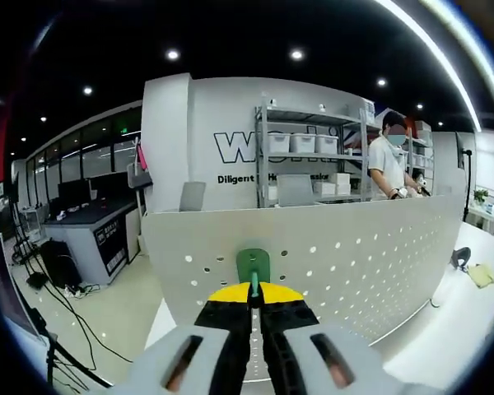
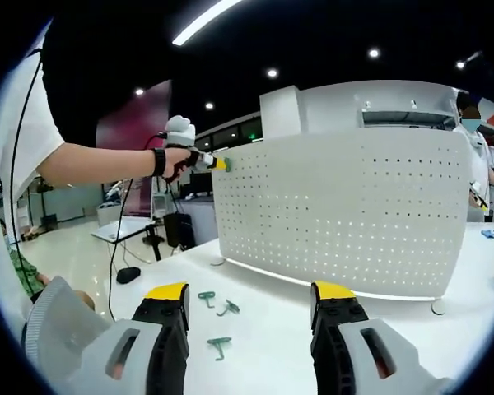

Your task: Insert the hook assembly into the mounting plate slot until the hook locks in place.

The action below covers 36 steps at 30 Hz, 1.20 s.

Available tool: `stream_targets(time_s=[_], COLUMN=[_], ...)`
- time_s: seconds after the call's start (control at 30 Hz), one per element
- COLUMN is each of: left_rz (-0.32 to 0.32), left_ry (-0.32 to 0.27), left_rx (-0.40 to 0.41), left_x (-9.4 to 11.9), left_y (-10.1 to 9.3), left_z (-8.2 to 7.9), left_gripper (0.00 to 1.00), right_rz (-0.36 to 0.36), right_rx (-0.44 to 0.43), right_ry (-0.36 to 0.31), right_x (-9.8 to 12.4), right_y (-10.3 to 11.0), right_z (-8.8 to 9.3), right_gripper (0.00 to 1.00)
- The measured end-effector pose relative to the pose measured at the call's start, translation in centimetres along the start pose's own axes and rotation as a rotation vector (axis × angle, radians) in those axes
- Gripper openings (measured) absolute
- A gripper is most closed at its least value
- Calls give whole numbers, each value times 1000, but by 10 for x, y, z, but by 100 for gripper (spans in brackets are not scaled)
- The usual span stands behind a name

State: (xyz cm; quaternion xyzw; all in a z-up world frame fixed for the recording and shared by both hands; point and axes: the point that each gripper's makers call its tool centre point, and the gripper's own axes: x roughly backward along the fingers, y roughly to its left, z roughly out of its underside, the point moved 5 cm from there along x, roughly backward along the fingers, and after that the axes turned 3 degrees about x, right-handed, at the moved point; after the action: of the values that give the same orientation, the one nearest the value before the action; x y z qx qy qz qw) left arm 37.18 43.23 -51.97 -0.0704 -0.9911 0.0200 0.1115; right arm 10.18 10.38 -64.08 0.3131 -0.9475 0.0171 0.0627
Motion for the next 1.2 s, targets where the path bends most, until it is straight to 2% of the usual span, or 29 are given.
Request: stream_targets(time_s=[0.4, 0.63, 0.73, 0.83, 1.2], left_rz=[-6, -11, -13, -14, -11], left_ry=[29, 38, 50, 53, 15], left_rx=[-45, -57, -93, -84, -107], left_x=[-11, -9, -9, -9, -10], left_y=[5, 3, 1, 0, -3], left_z=[-1, -1, -1, -1, -8], left_gripper=[2, 2, 3, 3, 6], right_rz=[8, 1, 0, -2, 0], right_rx=[1, 3, -1, 6, 8], right_ry=[11, 14, 25, 20, 34], right_x=[0, -1, -2, -2, -2], right_y=[-3, -2, -2, -2, -3], right_z=[3, 4, 6, 4, 8], right_gripper=[60, 60, 60, 59, 59])
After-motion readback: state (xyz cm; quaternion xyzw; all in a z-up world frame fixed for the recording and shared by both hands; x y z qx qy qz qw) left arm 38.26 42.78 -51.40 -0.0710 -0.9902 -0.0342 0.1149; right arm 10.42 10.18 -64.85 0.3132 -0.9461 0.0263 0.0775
